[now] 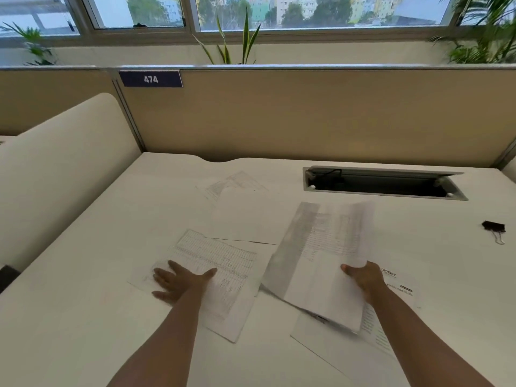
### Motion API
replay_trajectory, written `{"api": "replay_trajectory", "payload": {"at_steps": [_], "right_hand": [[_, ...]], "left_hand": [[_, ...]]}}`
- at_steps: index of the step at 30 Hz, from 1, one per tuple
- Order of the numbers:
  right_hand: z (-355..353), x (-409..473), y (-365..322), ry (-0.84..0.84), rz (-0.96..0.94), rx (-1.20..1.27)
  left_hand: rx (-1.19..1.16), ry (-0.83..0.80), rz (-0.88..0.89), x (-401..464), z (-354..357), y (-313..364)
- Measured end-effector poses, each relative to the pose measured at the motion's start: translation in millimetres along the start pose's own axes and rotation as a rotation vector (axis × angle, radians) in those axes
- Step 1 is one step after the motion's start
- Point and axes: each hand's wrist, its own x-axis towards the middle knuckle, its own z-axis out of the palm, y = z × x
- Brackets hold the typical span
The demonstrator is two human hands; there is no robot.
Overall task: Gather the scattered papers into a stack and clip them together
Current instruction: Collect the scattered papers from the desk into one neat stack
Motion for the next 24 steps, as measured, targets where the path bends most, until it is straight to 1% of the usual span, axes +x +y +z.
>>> {"api": "replay_trajectory", "payload": {"at_steps": [2, 3, 6, 8, 12, 15, 18, 20, 21, 22, 23, 24], "right_hand": [[0, 3, 6, 0.001, 0.012, -0.027], [0, 4, 8, 0.001, 0.019, -0.04], [1, 9, 6, -0.003, 0.01, -0.117], [2, 9, 5, 0.006, -0.002, -0.152], [1, 7, 6, 0.01, -0.009, -0.149], [2, 8, 6, 0.014, -0.014, -0.153], [2, 8, 8, 0.011, -0.019, -0.165], [3, 8, 8, 0.007, -0.024, -0.17], [3, 8, 7, 0.01, -0.024, -0.174], [2, 8, 7, 0.016, -0.025, -0.184], [2, 8, 7, 0.021, -0.025, -0.195], [2, 8, 7, 0.022, -0.029, -0.202]], "left_hand": [[-0.122, 0.075, -0.097, -4, -1, 3], [-0.17, 0.074, -0.147, -6, -2, 6], [-0.197, -0.008, -0.219, -8, -8, 15], [-0.198, -0.048, -0.24, -6, -12, 20], [-0.259, -0.058, -0.249, -3, -13, 19], [-0.367, -0.06, -0.291, -4, -15, 18], [-0.534, -0.039, -0.229, -6, -10, 9], [-0.74, 0.112, -0.201, -4, 1, 4], [-0.849, 0.226, -0.205, -9, 1, 6], [-0.882, 0.388, -0.202, -15, -3, 11], [-0.899, 0.507, -0.27, -20, -8, 15], [-0.812, 0.527, -0.277, -18, -7, 14]]}}
